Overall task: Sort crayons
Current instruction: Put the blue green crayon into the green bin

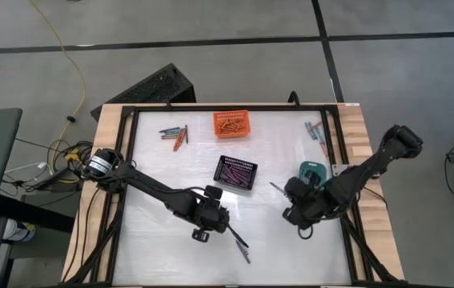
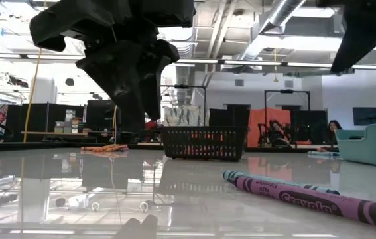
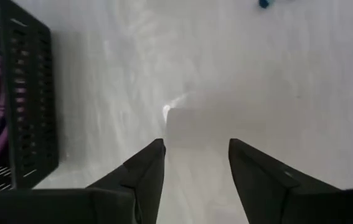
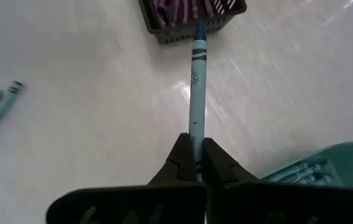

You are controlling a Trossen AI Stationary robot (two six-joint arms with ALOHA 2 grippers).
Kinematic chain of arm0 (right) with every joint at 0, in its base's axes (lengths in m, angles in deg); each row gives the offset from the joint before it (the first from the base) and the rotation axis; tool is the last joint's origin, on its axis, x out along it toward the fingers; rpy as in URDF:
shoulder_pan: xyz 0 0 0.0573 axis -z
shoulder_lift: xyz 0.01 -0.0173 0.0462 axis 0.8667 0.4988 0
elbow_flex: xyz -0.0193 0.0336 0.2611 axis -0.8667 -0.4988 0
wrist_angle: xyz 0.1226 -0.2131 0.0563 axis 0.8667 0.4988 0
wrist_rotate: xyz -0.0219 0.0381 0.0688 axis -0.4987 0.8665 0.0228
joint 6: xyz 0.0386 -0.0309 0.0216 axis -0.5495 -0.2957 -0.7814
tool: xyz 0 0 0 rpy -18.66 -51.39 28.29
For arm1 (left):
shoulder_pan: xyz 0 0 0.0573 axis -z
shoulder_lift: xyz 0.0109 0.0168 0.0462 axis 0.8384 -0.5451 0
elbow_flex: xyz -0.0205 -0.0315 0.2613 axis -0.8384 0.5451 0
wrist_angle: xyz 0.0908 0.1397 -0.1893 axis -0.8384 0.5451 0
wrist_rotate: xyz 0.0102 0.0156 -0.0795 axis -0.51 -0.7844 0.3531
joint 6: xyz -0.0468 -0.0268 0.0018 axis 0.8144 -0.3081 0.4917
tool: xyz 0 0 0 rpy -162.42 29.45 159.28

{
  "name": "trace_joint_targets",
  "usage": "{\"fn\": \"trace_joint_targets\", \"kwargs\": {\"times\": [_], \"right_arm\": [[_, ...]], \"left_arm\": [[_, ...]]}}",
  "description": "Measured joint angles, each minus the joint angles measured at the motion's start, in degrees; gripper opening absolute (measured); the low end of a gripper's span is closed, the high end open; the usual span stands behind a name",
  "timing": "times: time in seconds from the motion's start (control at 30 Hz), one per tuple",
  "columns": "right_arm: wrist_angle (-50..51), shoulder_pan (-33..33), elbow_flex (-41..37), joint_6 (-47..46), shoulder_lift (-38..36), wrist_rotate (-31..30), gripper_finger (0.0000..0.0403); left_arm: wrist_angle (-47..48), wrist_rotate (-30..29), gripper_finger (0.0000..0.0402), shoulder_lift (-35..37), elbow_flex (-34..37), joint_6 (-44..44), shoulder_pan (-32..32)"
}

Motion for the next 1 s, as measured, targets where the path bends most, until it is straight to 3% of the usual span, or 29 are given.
{"fn": "trace_joint_targets", "kwargs": {"times": [0.27,0.57,0.73,1.0], "right_arm": [[7.98,-2.99,0.05,-8.85,-2.94,-0.10,0.0000],[17.10,-6.35,0.05,-19.15,-4.32,-0.17,0.0000],[20.39,-8.43,0.06,-24.17,-4.69,-0.14,0.0000],[24.12,-10.62,0.10,-31.02,-5.10,-0.03,0.0000]], "left_arm": [[-1.31,-2.92,0.0167,0.72,0.00,-0.02,0.49],[-6.48,-5.03,0.0167,7.90,0.50,-1.66,0.73],[-12.71,-6.32,0.0166,13.84,7.37,-1.52,0.71],[-24.88,-7.71,0.0166,26.00,24.07,2.67,0.81]]}}
